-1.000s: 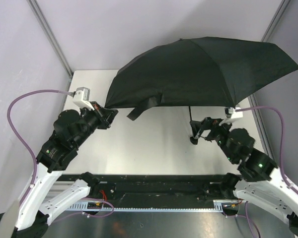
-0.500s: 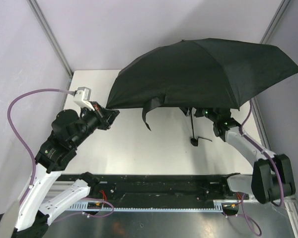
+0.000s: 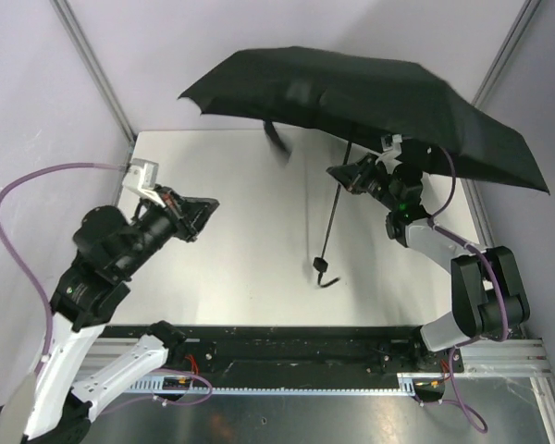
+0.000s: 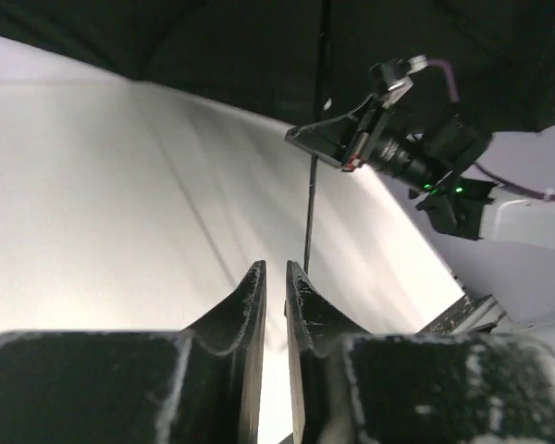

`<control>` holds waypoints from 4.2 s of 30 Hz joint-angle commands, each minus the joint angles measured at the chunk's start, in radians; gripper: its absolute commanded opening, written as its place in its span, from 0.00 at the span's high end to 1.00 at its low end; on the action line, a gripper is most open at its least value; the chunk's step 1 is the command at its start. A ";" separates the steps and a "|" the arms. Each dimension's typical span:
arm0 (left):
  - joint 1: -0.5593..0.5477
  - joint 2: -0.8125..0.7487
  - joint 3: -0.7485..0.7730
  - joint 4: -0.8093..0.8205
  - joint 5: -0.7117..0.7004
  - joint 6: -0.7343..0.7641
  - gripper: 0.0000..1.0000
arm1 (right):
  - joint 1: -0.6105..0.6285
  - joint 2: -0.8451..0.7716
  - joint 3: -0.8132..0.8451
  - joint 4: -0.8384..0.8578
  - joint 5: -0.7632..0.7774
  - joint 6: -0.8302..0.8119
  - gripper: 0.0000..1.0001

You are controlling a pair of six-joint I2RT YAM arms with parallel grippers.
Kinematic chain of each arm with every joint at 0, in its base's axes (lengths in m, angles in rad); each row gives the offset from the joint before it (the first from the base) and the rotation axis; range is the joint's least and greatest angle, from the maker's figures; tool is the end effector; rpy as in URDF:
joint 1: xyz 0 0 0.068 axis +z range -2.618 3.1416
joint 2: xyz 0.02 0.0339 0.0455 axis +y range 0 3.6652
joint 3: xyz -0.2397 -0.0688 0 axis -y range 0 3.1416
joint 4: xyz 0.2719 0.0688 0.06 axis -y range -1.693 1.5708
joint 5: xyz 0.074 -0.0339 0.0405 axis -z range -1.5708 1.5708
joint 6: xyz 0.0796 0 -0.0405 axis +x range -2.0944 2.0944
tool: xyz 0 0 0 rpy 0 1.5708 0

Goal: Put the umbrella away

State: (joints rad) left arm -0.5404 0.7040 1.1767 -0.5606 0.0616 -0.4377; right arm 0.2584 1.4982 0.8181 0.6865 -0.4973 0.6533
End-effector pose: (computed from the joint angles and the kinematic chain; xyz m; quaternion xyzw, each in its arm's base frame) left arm 0.1732 -0.1096 0.4324 0.0586 0.7351 -0.3372 0.5852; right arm 0.3729 0.1378 0.2292 -0.0372 0.7041 0.4584 0.5410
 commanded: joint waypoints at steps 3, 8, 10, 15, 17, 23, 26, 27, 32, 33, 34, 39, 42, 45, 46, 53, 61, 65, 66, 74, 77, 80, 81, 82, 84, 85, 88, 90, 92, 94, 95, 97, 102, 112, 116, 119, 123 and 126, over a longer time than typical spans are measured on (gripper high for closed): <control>-0.001 -0.097 0.098 0.032 0.019 0.093 0.41 | 0.003 -0.103 0.073 -0.068 0.118 0.204 1.00; -0.001 -0.184 0.087 0.020 0.025 0.111 0.05 | 0.032 -0.158 0.115 -0.146 0.162 0.207 1.00; -0.001 -0.187 0.059 0.018 0.061 0.069 0.02 | 0.045 -0.173 0.147 -0.192 0.160 0.220 1.00; -0.001 -0.060 -0.118 0.074 0.225 -0.149 0.16 | 0.099 -0.239 0.173 -0.282 0.210 0.287 1.00; -0.005 0.018 -0.196 0.172 0.337 -0.215 0.33 | 0.119 -0.269 0.174 -0.304 0.220 0.302 1.00; -0.188 0.237 -0.231 0.424 0.325 -0.261 0.17 | 0.208 -0.347 0.174 -0.422 0.303 0.331 1.00; -0.277 0.377 -0.176 0.446 0.262 -0.242 0.14 | 0.267 -0.389 0.174 -0.507 0.395 0.344 1.00; -0.295 0.422 -0.162 0.449 0.243 -0.240 0.16 | 0.283 -0.404 0.174 -0.526 0.420 0.345 1.00; -0.342 0.597 -0.102 0.461 0.217 -0.217 0.35 | 0.315 -0.456 0.174 -0.604 0.485 0.371 1.00; -0.351 0.621 -0.090 0.464 0.222 -0.212 0.39 | 0.316 -0.461 0.175 -0.609 0.481 0.376 1.00; -0.359 0.643 -0.079 0.466 0.231 -0.209 0.43 | 0.316 -0.463 0.175 -0.611 0.476 0.381 1.00; -0.373 0.694 -0.043 0.473 0.245 -0.200 0.87 | 0.317 -0.472 0.176 -0.608 0.471 0.374 1.00; -0.374 0.655 -0.053 0.492 0.232 -0.209 0.98 | 0.304 -0.487 0.176 -0.617 0.480 0.335 0.91; -0.374 0.603 -0.089 0.563 0.252 -0.249 1.00 | 0.240 -0.504 0.174 -0.615 0.463 0.361 0.62; -0.373 0.584 -0.111 0.614 0.270 -0.275 1.00 | 0.217 -0.507 0.171 -0.590 0.447 0.375 0.48; -0.370 0.560 -0.196 0.971 0.454 -0.548 1.00 | 0.132 -0.493 0.148 -0.328 0.405 0.489 0.12; -0.384 0.573 -0.186 1.151 0.535 -0.707 1.00 | 0.053 -0.379 0.148 -0.120 0.437 0.664 0.13; -0.397 0.584 -0.193 1.168 0.534 -0.732 1.00 | 0.045 -0.313 0.165 0.016 0.479 0.673 0.17; -0.400 0.587 -0.194 1.171 0.533 -0.736 1.00 | 0.044 -0.293 0.181 0.028 0.478 0.669 0.18; -0.418 0.591 -0.226 1.173 0.507 -0.751 1.00 | 0.034 -0.228 0.243 0.024 0.570 0.579 0.25; -0.422 0.590 -0.244 1.172 0.499 -0.753 1.00 | 0.042 -0.220 0.285 -0.031 0.641 0.534 0.32; -0.426 0.588 -0.260 1.172 0.489 -0.750 1.00 | 0.047 -0.225 0.323 -0.133 0.733 0.533 0.36; -0.427 0.588 -0.264 1.171 0.488 -0.751 1.00 | 0.045 -0.221 0.328 -0.125 0.742 0.530 0.36; -0.428 0.589 -0.267 1.172 0.488 -0.754 1.00 | 0.042 -0.214 0.335 -0.122 0.751 0.538 0.36; -0.431 0.593 -0.270 1.172 0.491 -0.756 1.00 | 0.030 -0.198 0.355 -0.124 0.752 0.563 0.36; -0.433 0.595 -0.271 1.172 0.492 -0.756 1.00 | 0.025 -0.190 0.366 -0.127 0.751 0.571 0.37; -0.437 0.595 -0.276 1.172 0.493 -0.757 1.00 | 0.007 -0.166 0.408 -0.158 0.736 0.584 0.47; -0.437 0.594 -0.280 1.171 0.494 -0.757 1.00 | -0.002 -0.147 0.438 -0.180 0.710 0.592 0.53; -0.437 0.595 -0.281 1.171 0.496 -0.759 1.00 | -0.012 -0.134 0.454 -0.191 0.680 0.596 0.57; -0.438 0.591 -0.281 1.171 0.495 -0.758 1.00 | -0.019 -0.129 0.461 -0.205 0.661 0.592 0.63; -0.437 0.590 -0.282 1.171 0.493 -0.756 1.00 | -0.021 -0.128 0.461 -0.211 0.659 0.585 0.64; -0.437 0.587 -0.282 1.171 0.492 -0.753 1.00 | -0.023 -0.127 0.462 -0.219 0.659 0.569 0.65; -0.437 0.591 -0.281 1.171 0.497 -0.753 1.00 | -0.042 -0.123 0.462 -0.242 0.652 0.575 0.61; -0.435 0.605 -0.271 1.171 0.495 -0.756 1.00 | -0.075 -0.076 0.530 -0.319 0.564 0.594 0.97; -0.397 0.616 -0.260 1.161 0.516 -0.764 1.00 | -0.065 -0.103 0.536 -0.359 0.387 0.523 1.00; -0.331 0.613 -0.261 1.141 0.534 -0.767 1.00 | -0.039 -0.152 0.461 -0.355 0.271 0.505 1.00; -0.275 0.621 -0.244 1.111 0.542 -0.755 1.00 | 0.046 -0.254 0.346 -0.331 0.247 0.450 1.00; -0.256 0.633 -0.203 1.087 0.549 -0.736 1.00 | 0.116 -0.312 0.310 -0.353 0.262 0.408 1.00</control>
State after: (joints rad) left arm -0.8459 1.3300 0.9012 0.5014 0.6434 -1.2171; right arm 0.2848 1.2858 1.1637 0.3592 -0.1349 1.1385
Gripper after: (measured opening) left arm 0.100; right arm 0.148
